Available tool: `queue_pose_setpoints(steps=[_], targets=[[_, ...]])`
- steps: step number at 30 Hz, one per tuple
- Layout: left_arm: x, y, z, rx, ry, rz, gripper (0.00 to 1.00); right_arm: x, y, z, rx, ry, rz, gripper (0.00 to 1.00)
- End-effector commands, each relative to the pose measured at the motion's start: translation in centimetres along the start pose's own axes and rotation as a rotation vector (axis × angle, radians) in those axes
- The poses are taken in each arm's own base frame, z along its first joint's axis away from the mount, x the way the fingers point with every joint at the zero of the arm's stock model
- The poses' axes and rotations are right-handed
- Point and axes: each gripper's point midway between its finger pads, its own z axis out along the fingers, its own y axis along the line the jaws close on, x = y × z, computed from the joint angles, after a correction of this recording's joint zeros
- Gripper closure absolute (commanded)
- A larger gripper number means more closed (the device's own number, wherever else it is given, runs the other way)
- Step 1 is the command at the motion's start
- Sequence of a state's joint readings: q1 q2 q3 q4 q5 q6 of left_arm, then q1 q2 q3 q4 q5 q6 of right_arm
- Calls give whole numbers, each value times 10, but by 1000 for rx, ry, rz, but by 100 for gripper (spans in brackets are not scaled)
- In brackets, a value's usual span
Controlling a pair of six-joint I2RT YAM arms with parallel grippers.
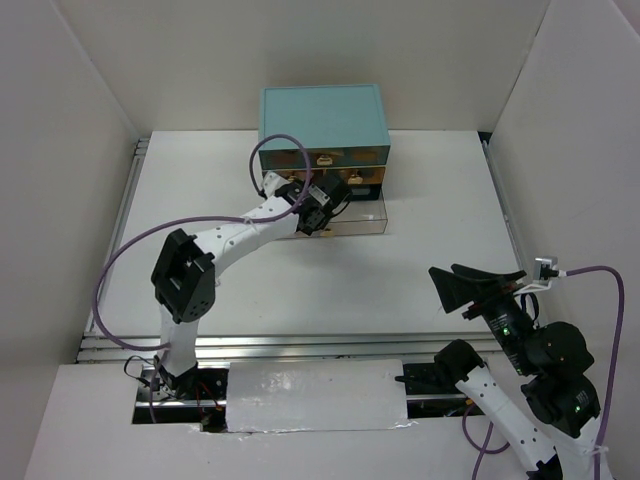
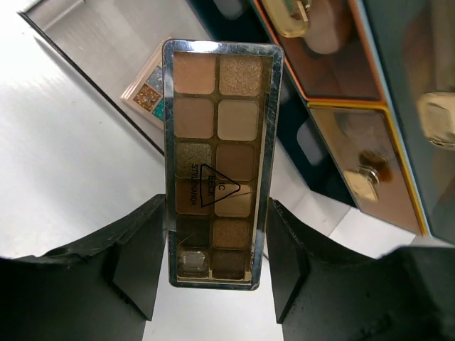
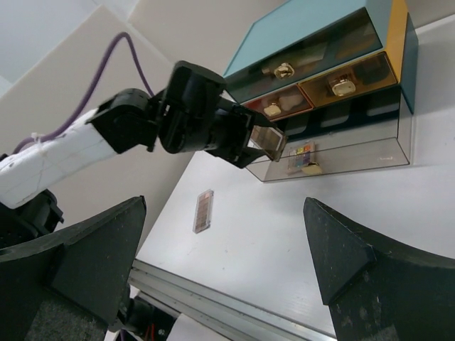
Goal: Organize the makeup
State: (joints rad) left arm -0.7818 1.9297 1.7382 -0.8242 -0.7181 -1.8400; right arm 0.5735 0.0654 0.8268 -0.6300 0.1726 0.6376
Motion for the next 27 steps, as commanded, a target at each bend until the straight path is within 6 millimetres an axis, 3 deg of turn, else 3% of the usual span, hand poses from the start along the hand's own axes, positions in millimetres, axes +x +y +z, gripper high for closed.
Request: queue_pose_setpoints(steps=[1,7,11,14,17,18,21,22,24,25,27], targets=[[5,-18,23,46,-12,-160,93,-6,6,-3,-11,0,1,0],[12,-29,51,71,-29,-194,78,-4,1,-4,4,4,-3,0],[22,-16,66,46,-16,-194,61,-2,-2,-3,15,5,-9,0],[29,-15,77,54,6,-189,39,-1,-2,-2,14,12,-12,0],[35,-13,79,39,32,-171,8,1,-3,0,22,17,-19,0],[34,-14,78,43,31,-159,4,1,-3,0,22,15,-22,0],[23,-35,61,119,28,-114,1,0,-4,1,26,15,-30,0],[10,-50,45,166,19,-119,1,-1,-4,1,28,16,-33,0],[-1,-51,37,181,-15,-59,1,-2,-3,0,30,15,-36,0],[-25,-68,10,234,-31,-81,1,-3,-4,0,32,11,-41,0],[-51,-60,-4,212,-105,-20,1,-4,-5,0,37,5,-42,0]])
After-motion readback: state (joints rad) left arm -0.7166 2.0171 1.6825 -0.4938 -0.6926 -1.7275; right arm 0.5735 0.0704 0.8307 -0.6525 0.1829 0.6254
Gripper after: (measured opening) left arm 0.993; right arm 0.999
